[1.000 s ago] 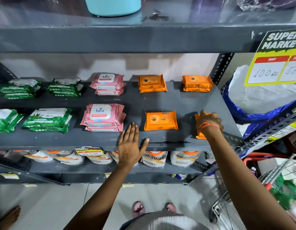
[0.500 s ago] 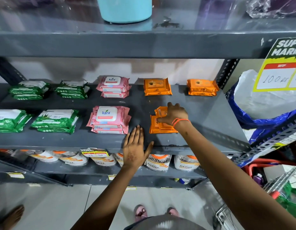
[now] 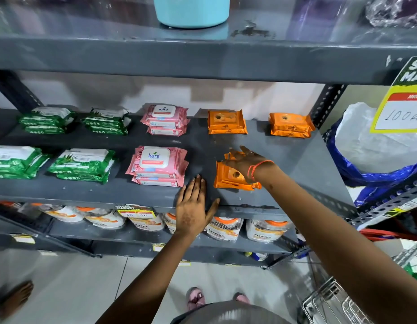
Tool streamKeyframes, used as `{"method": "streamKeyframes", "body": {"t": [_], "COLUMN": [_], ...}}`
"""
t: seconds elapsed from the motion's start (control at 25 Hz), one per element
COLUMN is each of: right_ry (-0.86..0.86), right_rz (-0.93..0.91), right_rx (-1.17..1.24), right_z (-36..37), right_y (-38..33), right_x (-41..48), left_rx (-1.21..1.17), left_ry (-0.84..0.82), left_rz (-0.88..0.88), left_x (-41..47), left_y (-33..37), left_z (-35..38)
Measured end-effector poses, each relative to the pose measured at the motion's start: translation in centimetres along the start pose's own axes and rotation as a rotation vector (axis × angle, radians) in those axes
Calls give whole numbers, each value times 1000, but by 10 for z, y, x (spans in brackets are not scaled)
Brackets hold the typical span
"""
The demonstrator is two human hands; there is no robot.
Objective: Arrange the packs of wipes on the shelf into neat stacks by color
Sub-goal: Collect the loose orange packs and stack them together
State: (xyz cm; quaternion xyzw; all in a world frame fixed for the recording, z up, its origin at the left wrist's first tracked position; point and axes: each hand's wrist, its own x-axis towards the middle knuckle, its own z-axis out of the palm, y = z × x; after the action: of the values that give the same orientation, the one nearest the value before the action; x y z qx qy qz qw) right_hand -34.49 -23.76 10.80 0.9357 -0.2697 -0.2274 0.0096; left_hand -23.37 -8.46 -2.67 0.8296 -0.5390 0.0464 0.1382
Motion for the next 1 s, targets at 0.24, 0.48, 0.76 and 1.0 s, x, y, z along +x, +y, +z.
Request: {"method": "streamKeyframes", "body": {"t": [0.24,0.48,0.76,1.0], "right_ry": [140,72,493,581], "right_rz": [0,101,562,653], "right_rx": [261,125,1230,1622], "right_z": [-1,14,44,70], "right_y": [7,10,10,-19], "right_x": [-2,7,-1,7], "left_rx": [24,-67,-912,-834], "left_ry": [17,23,-37,13], "left_rz": [0,-18,-428,-446], "left_x": [-1,0,50,64], "left_y": [0,8,53,63], "left_z": [3,-3,-34,-33]}}
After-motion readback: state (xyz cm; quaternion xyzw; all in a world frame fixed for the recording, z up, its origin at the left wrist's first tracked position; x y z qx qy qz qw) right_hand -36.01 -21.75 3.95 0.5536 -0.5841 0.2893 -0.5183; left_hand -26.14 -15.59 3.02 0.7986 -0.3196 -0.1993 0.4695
